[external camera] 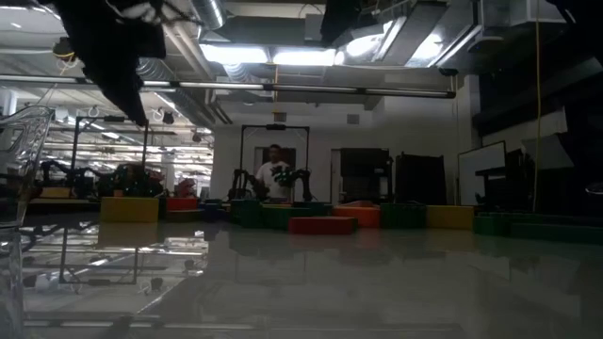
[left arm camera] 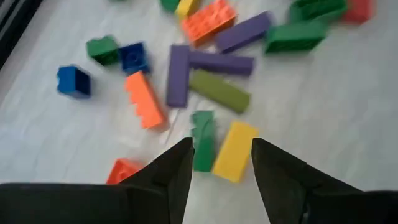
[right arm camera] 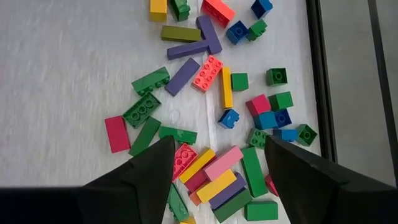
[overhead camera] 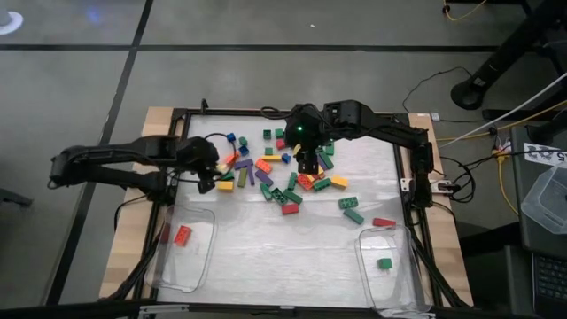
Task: Sort blocks by size
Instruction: Put the small orange game piece into the right transparent bin
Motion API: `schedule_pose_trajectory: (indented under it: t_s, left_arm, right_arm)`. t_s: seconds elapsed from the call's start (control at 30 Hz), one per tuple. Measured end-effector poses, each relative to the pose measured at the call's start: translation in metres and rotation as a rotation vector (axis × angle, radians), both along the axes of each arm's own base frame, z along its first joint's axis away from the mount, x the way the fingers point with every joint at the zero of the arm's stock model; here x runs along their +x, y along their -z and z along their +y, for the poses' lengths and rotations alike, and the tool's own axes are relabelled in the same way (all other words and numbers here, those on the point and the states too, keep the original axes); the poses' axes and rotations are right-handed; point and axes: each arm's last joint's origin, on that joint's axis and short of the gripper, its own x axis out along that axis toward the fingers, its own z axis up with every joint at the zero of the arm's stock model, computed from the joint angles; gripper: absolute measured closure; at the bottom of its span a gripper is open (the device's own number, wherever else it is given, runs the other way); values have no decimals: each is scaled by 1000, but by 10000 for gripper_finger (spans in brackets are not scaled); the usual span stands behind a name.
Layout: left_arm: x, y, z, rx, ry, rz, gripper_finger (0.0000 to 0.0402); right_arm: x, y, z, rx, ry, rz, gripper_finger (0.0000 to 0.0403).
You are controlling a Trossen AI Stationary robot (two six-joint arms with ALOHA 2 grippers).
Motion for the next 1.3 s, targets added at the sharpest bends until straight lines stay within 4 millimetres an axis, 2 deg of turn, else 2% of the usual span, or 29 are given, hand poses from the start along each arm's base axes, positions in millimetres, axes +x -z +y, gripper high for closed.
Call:
schedule_pose_trajectory:
  t_s: [0.13, 0.43, 0.7, 0.9, 1.07, 1.3]
  left_arm:
    - [6, 14, 16, -10, -40, 135, 249]
    - [16, 45, 54, -88, -195, 320, 249]
    - [19, 69, 74, -183, -383, 411, 249]
    - [16, 75, 82, -217, -483, 425, 249]
    - [13, 75, 88, -243, -612, 389, 249]
    - [9, 75, 94, -261, -702, 370, 249]
  right_arm:
    - [0, 0, 0, 0, 0, 0, 153]
    - [0, 0, 0, -1, -2, 4, 153]
    - [-1, 1, 0, 0, -2, 13, 153]
    - [-1, 1, 0, 0, -2, 13, 153]
    - [-1, 1, 0, 0, -3, 13, 153]
    - [-1, 1, 0, 0, -3, 13, 153]
